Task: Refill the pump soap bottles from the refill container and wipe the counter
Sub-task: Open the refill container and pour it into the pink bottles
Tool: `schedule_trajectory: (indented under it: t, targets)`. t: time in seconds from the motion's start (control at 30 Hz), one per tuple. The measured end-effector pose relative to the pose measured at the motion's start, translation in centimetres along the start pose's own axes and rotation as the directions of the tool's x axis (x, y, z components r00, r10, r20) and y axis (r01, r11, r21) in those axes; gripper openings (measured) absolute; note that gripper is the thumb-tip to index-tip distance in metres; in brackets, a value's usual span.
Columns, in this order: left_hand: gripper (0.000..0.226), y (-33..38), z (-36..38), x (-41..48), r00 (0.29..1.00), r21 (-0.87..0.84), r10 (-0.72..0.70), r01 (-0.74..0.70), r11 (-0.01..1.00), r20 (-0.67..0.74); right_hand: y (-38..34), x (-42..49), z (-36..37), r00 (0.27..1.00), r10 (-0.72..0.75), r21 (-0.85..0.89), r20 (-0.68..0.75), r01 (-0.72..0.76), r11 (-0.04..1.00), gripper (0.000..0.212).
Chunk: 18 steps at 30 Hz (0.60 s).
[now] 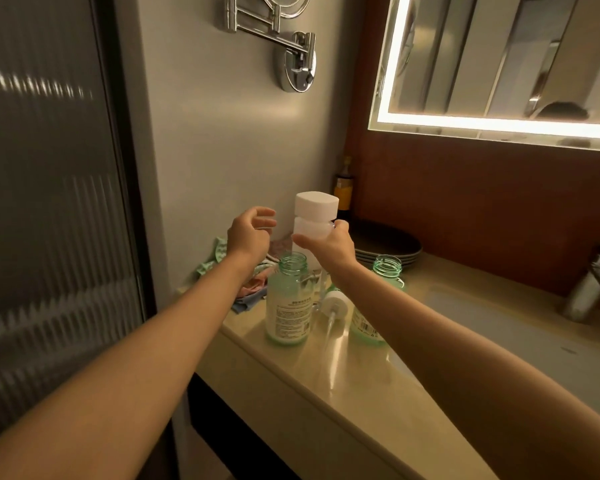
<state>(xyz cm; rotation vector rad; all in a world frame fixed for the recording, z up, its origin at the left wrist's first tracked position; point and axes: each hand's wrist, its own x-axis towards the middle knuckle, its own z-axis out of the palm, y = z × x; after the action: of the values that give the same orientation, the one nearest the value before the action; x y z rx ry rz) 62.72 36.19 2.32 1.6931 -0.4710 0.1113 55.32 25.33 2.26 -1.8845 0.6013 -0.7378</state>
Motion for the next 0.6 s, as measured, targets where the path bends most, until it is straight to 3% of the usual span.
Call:
schedule_trajectory:
  t: [0.3, 0.6]
  targets:
    - [0.048, -0.5, 0.7, 1.1, 0.999, -0.052, 0.02, -0.017, 0.998, 0.051, 0.7, 1.8, 0.6, 0.999, 0.001, -0.051, -0.052, -0.004, 0.999, 0.058]
    - [0.041, 2.3, 0.0, 2.0, 0.993, -0.141, 0.076, -0.063, 0.988, 0.092, -3.5, 3.0, -1.5, 0.99, -0.098, -0.018, -0.097, 0.097, 0.995, 0.06]
